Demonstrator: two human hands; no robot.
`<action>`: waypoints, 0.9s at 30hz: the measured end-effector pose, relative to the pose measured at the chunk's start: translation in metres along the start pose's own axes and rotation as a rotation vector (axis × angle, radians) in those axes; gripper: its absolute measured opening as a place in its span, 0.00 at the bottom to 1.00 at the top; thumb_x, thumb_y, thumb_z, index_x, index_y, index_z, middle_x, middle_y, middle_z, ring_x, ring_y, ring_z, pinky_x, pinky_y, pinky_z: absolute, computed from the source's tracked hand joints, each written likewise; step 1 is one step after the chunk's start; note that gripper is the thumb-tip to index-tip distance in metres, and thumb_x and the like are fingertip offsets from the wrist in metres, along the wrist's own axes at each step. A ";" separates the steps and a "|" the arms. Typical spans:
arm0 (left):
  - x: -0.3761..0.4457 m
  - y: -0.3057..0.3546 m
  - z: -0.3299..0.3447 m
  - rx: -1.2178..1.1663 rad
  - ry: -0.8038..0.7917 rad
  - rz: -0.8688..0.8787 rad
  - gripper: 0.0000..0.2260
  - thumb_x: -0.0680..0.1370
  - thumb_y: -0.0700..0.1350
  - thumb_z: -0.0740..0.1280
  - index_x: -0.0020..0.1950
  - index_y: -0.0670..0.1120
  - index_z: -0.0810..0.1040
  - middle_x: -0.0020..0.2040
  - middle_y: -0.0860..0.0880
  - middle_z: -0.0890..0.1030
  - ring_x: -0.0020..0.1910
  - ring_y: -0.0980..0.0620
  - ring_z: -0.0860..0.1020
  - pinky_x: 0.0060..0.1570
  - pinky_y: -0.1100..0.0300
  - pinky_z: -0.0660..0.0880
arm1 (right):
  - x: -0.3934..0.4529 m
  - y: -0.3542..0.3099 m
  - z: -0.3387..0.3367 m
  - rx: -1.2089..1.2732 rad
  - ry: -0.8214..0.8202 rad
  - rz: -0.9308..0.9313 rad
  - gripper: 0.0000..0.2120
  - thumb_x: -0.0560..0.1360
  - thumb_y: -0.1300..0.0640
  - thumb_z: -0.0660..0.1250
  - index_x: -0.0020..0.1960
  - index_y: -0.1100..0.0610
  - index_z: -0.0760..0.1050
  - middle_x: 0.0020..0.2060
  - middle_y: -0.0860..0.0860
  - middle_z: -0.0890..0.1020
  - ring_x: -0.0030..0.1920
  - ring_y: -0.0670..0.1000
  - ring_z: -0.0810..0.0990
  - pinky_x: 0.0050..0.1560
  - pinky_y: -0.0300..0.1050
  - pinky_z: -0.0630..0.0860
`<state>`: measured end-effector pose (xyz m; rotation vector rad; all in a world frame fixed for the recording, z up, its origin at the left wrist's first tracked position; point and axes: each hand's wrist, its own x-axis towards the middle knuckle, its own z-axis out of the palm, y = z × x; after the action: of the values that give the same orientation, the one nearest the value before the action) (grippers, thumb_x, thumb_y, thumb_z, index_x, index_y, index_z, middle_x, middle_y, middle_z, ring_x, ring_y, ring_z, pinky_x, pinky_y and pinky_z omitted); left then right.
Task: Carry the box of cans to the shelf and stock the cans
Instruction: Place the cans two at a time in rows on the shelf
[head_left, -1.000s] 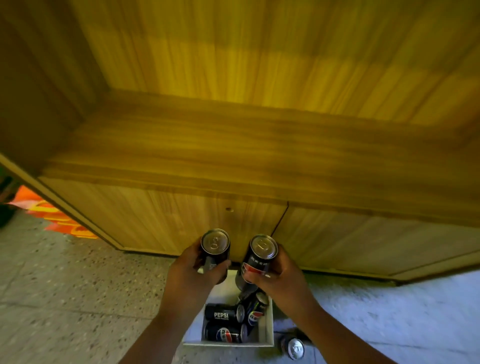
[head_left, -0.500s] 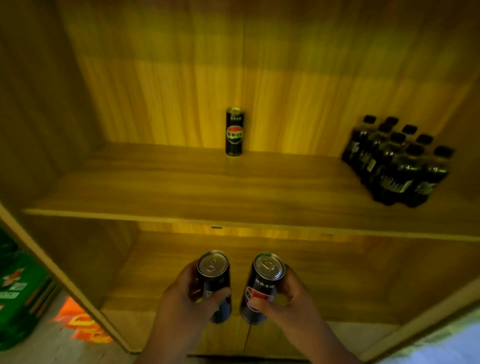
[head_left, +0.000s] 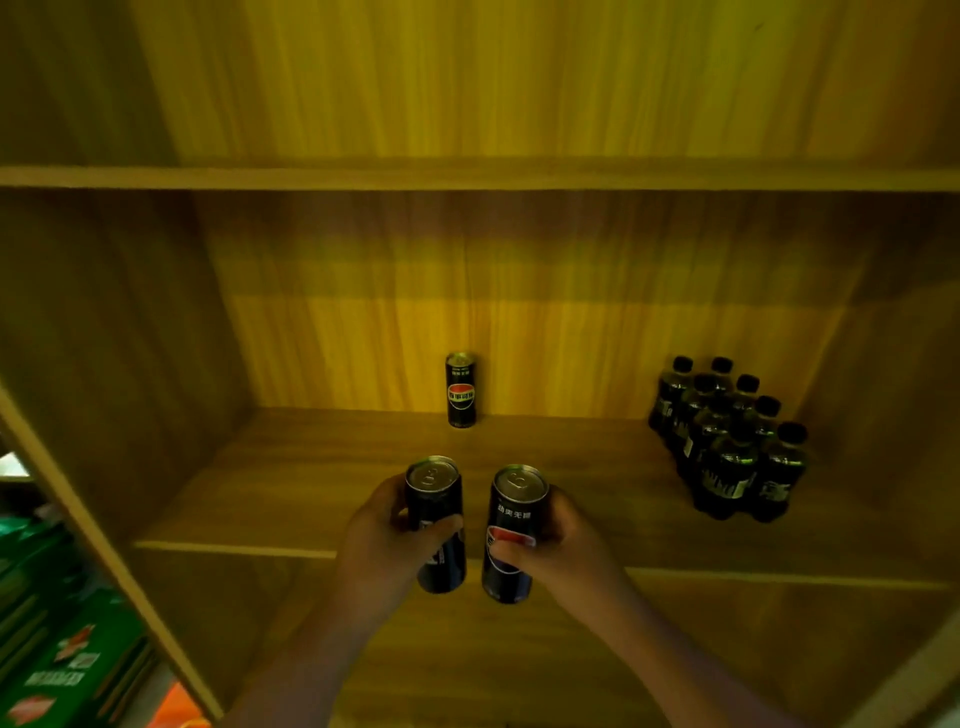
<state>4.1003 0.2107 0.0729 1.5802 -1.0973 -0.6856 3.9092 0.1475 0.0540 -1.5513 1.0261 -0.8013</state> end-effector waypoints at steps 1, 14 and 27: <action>0.006 -0.001 0.002 -0.008 0.009 -0.007 0.26 0.71 0.43 0.77 0.66 0.52 0.73 0.50 0.63 0.76 0.49 0.60 0.77 0.46 0.65 0.71 | 0.007 0.000 -0.001 0.000 0.011 -0.002 0.30 0.66 0.58 0.81 0.61 0.39 0.72 0.55 0.40 0.82 0.56 0.39 0.80 0.57 0.42 0.76; 0.121 -0.046 0.013 -0.014 -0.089 -0.045 0.27 0.70 0.43 0.78 0.66 0.52 0.74 0.54 0.55 0.78 0.54 0.53 0.76 0.48 0.64 0.71 | 0.105 0.033 0.018 -0.028 0.218 0.085 0.31 0.64 0.56 0.82 0.61 0.43 0.72 0.56 0.43 0.82 0.57 0.45 0.80 0.61 0.50 0.77; 0.182 -0.062 0.049 -0.070 -0.055 -0.027 0.24 0.71 0.39 0.76 0.62 0.56 0.72 0.49 0.65 0.77 0.47 0.68 0.75 0.40 0.73 0.71 | 0.193 0.050 0.015 -0.015 0.210 0.032 0.28 0.67 0.57 0.80 0.60 0.41 0.72 0.55 0.42 0.81 0.56 0.41 0.79 0.57 0.41 0.74</action>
<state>4.1531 0.0278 0.0179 1.5267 -1.0826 -0.7815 3.9909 -0.0261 -0.0021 -1.4818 1.2079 -0.9512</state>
